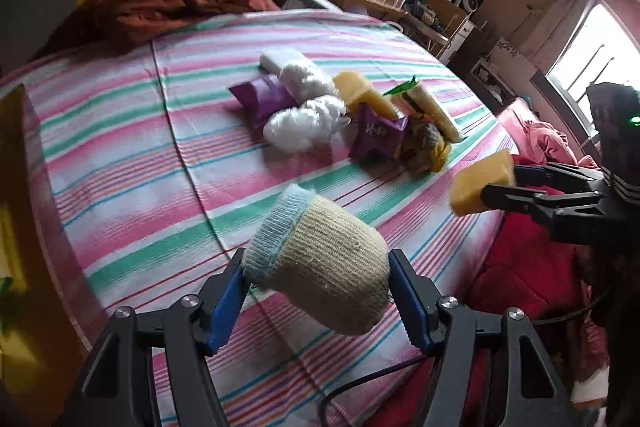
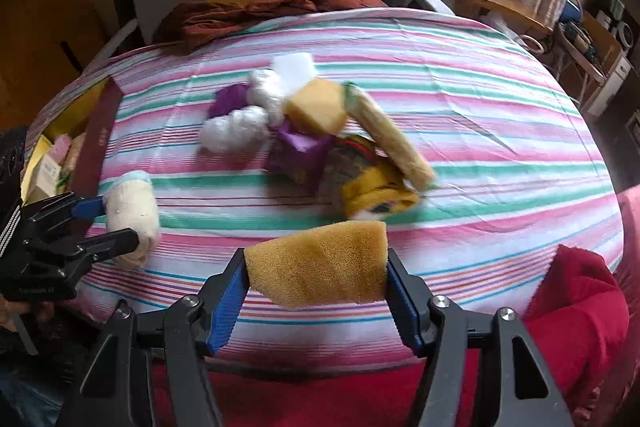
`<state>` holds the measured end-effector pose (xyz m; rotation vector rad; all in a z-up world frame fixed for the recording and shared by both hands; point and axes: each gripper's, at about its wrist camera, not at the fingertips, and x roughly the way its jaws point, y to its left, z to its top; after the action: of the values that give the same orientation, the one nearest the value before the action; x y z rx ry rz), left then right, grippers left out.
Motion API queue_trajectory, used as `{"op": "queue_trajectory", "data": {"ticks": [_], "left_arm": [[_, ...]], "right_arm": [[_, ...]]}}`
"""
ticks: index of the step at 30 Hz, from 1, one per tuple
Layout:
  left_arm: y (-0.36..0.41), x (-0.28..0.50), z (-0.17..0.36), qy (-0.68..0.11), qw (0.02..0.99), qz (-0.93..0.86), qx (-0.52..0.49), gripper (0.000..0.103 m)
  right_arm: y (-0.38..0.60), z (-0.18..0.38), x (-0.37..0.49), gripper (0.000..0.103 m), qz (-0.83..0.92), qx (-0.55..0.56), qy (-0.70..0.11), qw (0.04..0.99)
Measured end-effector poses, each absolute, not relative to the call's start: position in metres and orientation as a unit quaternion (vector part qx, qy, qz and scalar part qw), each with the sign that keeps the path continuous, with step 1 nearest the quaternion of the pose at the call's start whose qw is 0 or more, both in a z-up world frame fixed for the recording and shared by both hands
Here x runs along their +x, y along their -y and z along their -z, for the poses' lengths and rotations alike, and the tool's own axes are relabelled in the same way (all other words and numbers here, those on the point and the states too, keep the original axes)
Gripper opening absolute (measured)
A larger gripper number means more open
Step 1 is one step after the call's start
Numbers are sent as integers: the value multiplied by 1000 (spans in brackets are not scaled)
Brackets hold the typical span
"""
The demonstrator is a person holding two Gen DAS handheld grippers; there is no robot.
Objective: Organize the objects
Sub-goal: 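Carry the sponge and sock over the gold tray with both tools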
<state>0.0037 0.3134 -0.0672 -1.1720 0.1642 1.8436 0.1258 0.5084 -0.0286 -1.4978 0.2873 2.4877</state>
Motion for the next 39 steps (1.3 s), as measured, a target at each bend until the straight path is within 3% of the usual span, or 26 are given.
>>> {"op": "queue_trajectory", "data": {"ticks": [17, 39], "left_arm": [[-217, -10, 13, 17, 407, -808, -426, 68], [-74, -62, 10, 97, 263, -871, -404, 68]], "right_arm": [[-414, -1, 70, 65, -879, -472, -72, 16], [-270, 3, 8, 65, -879, -450, -59, -147]]}}
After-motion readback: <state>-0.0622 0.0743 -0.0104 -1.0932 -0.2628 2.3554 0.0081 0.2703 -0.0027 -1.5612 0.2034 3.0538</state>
